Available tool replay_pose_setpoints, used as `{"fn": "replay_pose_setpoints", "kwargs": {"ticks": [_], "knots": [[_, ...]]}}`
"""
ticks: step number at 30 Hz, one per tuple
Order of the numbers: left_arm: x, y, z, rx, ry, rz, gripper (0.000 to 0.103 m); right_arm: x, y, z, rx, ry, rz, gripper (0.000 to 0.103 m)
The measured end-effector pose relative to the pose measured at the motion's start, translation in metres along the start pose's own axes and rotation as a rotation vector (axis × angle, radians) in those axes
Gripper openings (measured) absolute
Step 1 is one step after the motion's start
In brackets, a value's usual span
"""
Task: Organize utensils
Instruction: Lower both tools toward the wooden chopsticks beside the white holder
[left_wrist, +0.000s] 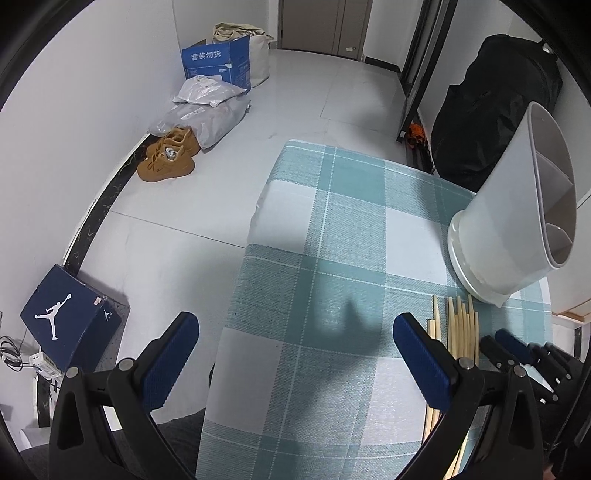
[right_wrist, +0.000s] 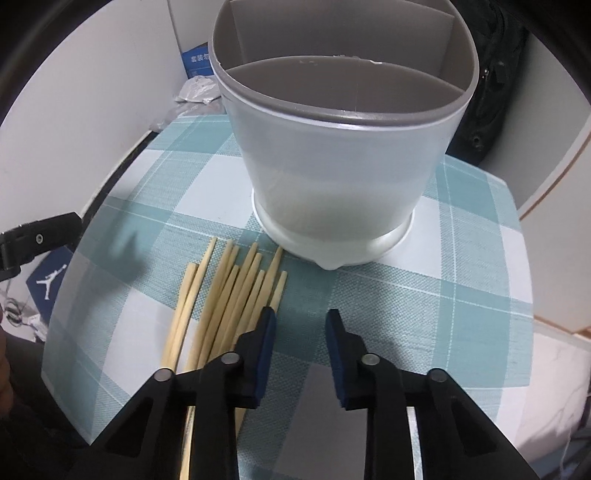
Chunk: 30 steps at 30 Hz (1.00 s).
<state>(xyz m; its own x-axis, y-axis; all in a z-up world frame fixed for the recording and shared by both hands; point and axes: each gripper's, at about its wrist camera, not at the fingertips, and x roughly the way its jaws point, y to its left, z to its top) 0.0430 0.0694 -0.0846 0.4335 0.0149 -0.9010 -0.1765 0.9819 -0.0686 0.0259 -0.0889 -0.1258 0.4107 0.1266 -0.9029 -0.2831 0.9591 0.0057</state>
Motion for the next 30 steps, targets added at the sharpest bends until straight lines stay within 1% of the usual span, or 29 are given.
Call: {"fn": "replay_pose_setpoints", "kwargs": {"ticks": [1,3,5,7,9,14,17,18,20,22,26,30], "knots": [[0.000,0.002,0.001,-0.005,0.001,-0.001,0.102,0.003,0.000,-0.001,-0.001,0.027,0.004,0.011],[0.000,0.005,0.001,-0.019,0.002,-0.004,0.102,0.005,0.005,0.001,-0.009,0.022,-0.003,0.011],[-0.001,0.009,0.001,-0.030,0.000,-0.006,0.102,0.005,0.004,0.001,-0.001,0.019,0.019,0.011],[-0.001,0.013,0.001,-0.034,-0.005,-0.008,0.102,0.001,0.001,0.002,0.026,-0.005,0.042,0.012],[-0.002,0.015,0.000,-0.036,-0.009,-0.012,0.102,-0.003,0.001,0.002,0.022,-0.023,0.047,0.014],[-0.001,0.018,-0.001,-0.035,-0.004,-0.020,0.102,0.004,0.004,-0.003,0.012,0.009,0.070,0.013],[-0.001,0.020,-0.001,-0.037,-0.003,-0.022,0.102,0.004,0.008,0.005,-0.005,0.003,0.060,0.013],[-0.001,0.021,-0.001,-0.039,-0.003,-0.023,0.102,0.006,0.011,0.006,-0.014,0.017,0.056,0.013],[-0.001,0.022,-0.002,-0.043,-0.001,-0.023,0.102,0.008,0.017,0.007,-0.051,0.012,0.013,0.012],[-0.001,0.022,-0.003,-0.042,-0.002,-0.025,0.102,0.011,0.026,0.008,-0.062,0.016,-0.008,0.012],[-0.002,0.024,-0.004,-0.041,-0.004,-0.027,0.102,0.016,0.027,0.012,-0.055,0.020,-0.008,0.012],[0.000,0.024,-0.005,-0.042,-0.004,-0.023,0.102,0.016,0.022,0.015,-0.046,0.001,-0.008,0.012]]}}
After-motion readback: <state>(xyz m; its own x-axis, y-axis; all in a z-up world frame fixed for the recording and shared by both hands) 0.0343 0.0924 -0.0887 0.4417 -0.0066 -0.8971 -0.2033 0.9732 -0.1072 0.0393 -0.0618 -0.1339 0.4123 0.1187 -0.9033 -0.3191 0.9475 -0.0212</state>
